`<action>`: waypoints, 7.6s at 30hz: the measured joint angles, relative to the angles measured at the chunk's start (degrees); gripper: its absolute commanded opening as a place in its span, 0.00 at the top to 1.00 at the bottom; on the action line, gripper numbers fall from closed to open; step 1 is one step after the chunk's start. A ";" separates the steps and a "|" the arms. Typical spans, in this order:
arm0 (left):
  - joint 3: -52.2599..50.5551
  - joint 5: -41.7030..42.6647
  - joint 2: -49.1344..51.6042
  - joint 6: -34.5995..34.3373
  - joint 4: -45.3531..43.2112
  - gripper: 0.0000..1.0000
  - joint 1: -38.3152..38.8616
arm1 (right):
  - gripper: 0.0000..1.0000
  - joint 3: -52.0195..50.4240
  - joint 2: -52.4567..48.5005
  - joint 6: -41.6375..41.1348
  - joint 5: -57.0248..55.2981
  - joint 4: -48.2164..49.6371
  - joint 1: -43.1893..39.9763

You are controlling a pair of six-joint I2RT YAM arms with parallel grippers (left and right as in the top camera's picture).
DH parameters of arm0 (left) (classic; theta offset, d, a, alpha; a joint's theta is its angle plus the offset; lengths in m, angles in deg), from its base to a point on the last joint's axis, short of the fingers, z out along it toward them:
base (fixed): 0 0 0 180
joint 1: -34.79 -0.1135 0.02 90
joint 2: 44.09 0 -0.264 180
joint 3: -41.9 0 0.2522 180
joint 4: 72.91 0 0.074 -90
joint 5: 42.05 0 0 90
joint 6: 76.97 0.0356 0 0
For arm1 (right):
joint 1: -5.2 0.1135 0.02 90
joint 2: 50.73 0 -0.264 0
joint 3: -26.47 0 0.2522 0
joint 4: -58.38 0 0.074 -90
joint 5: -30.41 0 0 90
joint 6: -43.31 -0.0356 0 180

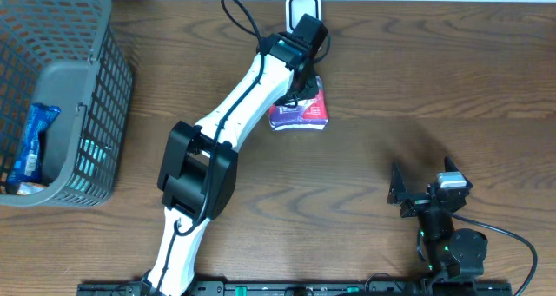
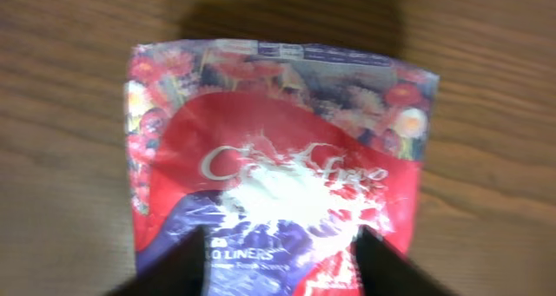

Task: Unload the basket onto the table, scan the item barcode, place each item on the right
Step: 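Grasp the pink liner pack and lift it out of the basket, then place the pink liner pack on the table before the scanner, then grasp the mint-green wipes pack in the basket with the left gripper, then carry the green wipes pack to the scanner and set it down, then reach into the basket and grasp the small orange packet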

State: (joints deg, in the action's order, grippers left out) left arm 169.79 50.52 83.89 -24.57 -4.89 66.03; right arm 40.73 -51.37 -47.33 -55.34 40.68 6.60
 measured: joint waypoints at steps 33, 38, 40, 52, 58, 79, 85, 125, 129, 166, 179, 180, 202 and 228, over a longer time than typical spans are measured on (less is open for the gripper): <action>-3.10 -11.67 -29.66 25.94 11.52 0.21 -62.49 | 0.01 0.00 0.00 0.00 0.00 0.00 0.00; -8.13 -10.12 -26.12 28.44 12.70 0.22 -62.53 | 0.01 0.00 0.00 0.00 0.00 0.00 0.00; -12.02 -8.85 -25.14 29.20 12.96 0.22 -62.53 | 0.01 0.00 0.00 0.00 0.00 0.00 0.00; -29.55 -4.44 -24.02 37.00 4.39 0.22 -62.49 | 0.01 0.00 0.00 0.00 0.00 0.00 0.00; -34.42 -4.85 -24.02 39.08 -1.27 0.22 -62.55 | 0.01 0.00 0.00 0.00 0.00 0.00 0.00; -48.06 -5.70 -25.03 40.92 -20.15 0.92 -62.45 | 0.01 0.00 0.02 0.00 0.02 0.00 0.00; -46.80 -5.90 -25.51 40.33 -18.95 0.93 -62.71 | 0.01 0.00 0.02 0.00 0.00 0.00 0.00; -35.23 10.25 -56.28 15.08 -32.28 0.93 -20.65 | 0.01 0.00 0.00 0.00 0.00 0.00 0.00; -35.23 0.09 -46.73 14.71 -31.15 0.93 -15.78 | 0.01 0.00 0.00 0.00 0.00 -0.02 0.00; -36.02 -3.37 -18.47 11.87 -28.70 0.68 -9.62 | 0.01 0.00 0.00 0.00 0.00 0.00 0.00; -37.18 0.81 -12.48 9.60 -37.09 0.81 -6.88 | 0.01 0.00 0.00 0.00 0.00 0.00 0.00; -37.18 1.29 -12.00 9.42 -37.55 0.81 -7.04 | 0.01 0.00 0.00 0.00 0.00 0.00 0.00; -35.26 15.56 -24.46 14.29 -42.01 0.62 -9.66 | 0.01 0.00 0.00 0.00 0.00 0.00 0.00; -33.51 -26.93 -44.00 20.92 -15.41 0.46 -59.04 | 0.01 0.00 0.00 0.00 0.00 0.00 0.00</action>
State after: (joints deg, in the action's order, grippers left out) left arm 136.28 23.59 39.89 -3.66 -20.30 7.00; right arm 40.73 -51.37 -47.33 -55.34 40.68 6.60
